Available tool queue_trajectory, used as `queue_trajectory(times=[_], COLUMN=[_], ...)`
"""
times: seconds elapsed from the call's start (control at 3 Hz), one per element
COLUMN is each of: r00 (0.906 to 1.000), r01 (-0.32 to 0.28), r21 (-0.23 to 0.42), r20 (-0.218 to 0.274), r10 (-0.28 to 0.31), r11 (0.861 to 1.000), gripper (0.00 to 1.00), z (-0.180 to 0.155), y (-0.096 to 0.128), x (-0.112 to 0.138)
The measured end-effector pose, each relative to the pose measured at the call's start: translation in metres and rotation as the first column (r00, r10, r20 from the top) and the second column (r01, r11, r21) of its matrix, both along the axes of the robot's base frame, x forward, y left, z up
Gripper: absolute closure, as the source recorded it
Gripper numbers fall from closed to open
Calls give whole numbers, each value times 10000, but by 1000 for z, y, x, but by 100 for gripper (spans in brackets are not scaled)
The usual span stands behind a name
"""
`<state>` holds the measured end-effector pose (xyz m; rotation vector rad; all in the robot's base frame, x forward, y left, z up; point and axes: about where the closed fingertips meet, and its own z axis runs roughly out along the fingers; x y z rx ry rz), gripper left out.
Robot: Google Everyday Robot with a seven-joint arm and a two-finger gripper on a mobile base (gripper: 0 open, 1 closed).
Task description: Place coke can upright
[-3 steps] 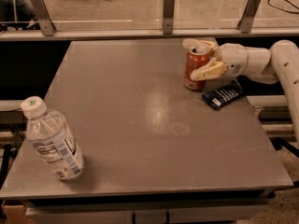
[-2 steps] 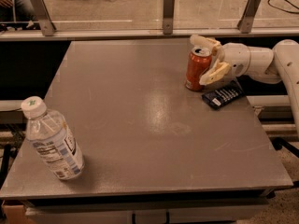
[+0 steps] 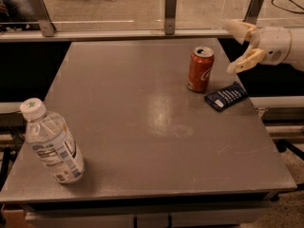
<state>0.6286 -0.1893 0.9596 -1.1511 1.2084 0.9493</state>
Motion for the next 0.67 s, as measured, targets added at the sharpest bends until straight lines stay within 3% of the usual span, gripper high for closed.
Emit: queue_trajectory(times=[0.33, 0.67], r00=[9830, 9262], r01=[1777, 3660], r21=[-956, -1471], r20=[645, 1538], r10=[-1721, -3442], r11=[9794, 9189], gripper=[0, 0], z=[54, 115], y=[-54, -95], x=[-18, -45])
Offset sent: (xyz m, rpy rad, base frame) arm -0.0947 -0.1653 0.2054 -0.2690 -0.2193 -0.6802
